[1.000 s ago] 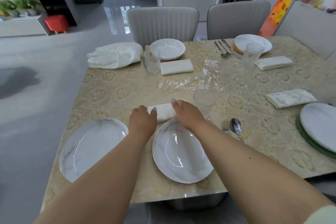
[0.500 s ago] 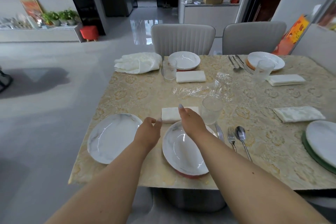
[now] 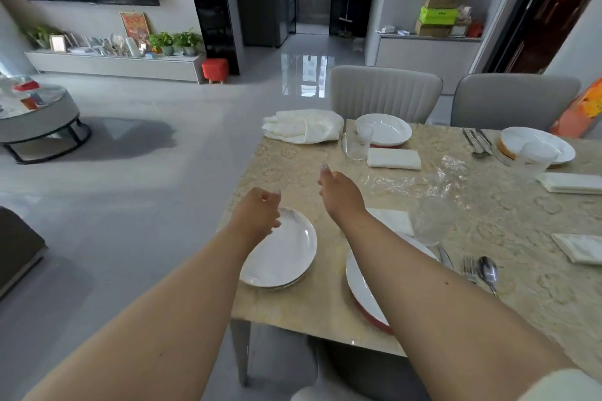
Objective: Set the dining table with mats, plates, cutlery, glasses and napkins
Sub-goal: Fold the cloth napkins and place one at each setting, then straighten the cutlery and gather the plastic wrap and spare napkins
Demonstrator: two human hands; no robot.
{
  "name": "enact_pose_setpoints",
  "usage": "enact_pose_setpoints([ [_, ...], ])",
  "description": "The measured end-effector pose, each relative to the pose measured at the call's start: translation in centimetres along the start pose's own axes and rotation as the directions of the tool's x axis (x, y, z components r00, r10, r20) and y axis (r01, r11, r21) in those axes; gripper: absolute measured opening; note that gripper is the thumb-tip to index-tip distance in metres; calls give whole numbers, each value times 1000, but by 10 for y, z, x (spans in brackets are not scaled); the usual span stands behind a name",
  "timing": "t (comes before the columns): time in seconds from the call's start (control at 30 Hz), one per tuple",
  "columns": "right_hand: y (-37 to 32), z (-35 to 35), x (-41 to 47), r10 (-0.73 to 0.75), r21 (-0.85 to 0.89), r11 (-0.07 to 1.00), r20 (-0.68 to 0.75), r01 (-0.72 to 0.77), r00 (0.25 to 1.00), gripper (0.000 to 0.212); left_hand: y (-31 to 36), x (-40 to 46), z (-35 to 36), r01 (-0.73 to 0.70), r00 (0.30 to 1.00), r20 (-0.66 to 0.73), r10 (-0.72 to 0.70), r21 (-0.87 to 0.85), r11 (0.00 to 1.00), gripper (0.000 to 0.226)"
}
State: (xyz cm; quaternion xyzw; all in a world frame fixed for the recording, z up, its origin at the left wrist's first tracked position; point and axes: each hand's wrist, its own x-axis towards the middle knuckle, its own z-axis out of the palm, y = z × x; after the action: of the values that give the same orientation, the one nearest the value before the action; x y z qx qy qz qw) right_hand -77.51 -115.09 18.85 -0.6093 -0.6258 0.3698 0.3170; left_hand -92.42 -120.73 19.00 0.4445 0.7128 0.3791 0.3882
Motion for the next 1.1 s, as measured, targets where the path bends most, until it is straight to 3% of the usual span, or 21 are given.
enact_pose_setpoints([
  [0.17, -50, 61, 9, 23, -5, 1000, -67, -23, 998, 56, -12, 26, -75, -38, 999, 35, 37, 21, 999, 27],
  [0.47, -118, 162, 21, 148, 44, 989, -207, -142, 967, 60, -26, 76, -185, -137, 969, 217, 116, 88, 987, 33],
  [0.73, -133, 203, 74, 226, 50, 974, -308, -221, 924, 61, -35, 154, -208, -125, 938, 334, 92, 81, 989, 36],
  [1.1, -141, 220, 218, 331, 153, 944, -417, -293, 847, 57, 9, 330, -194, -257, 847, 516, 129, 184, 949, 26],
])
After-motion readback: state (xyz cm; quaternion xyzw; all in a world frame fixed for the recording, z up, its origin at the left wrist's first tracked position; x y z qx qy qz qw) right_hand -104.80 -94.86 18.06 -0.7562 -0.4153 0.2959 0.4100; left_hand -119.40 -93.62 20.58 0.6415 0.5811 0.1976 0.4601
